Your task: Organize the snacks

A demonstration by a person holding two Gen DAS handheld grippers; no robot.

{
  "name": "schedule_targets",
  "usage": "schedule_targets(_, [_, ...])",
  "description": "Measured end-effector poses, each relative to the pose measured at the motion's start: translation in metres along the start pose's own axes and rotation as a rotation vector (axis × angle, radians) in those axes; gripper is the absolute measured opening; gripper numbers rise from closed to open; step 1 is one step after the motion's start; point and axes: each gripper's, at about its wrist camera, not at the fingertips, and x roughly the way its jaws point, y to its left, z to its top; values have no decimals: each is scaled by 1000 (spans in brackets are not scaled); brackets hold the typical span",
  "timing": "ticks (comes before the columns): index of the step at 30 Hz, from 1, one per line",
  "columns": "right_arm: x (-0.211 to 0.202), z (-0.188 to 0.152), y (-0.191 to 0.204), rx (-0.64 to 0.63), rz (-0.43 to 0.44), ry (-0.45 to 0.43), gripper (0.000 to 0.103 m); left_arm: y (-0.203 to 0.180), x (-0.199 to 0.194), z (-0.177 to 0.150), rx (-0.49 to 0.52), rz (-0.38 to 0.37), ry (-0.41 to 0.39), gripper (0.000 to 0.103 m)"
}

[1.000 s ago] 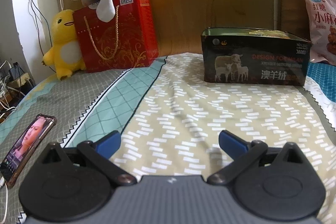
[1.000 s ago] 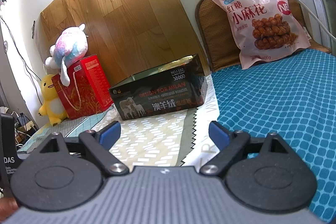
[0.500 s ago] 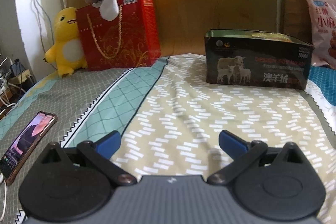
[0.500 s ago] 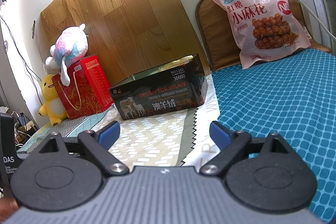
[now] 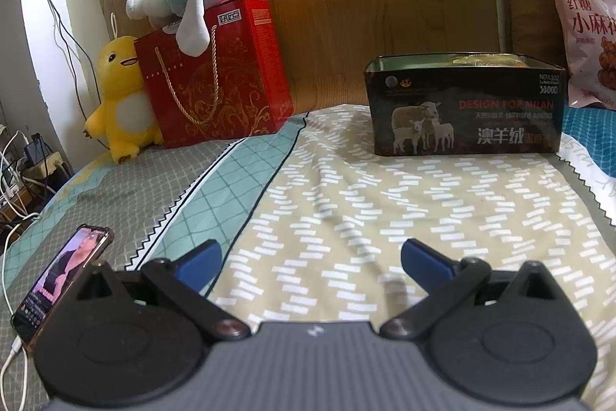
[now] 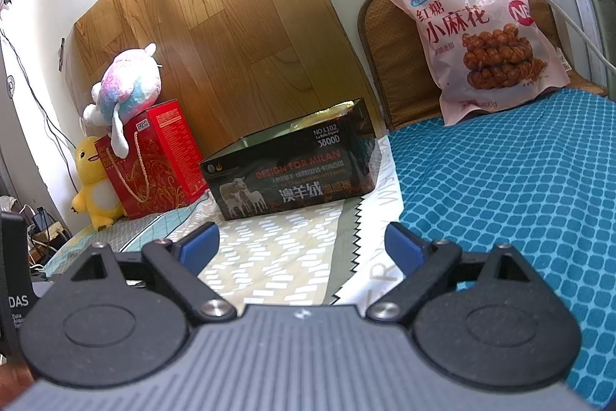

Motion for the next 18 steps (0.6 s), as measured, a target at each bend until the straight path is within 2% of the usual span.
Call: schedule_targets(18, [0,0,1,2,-4,-1,95,5,6,1,-24,-13,33,103])
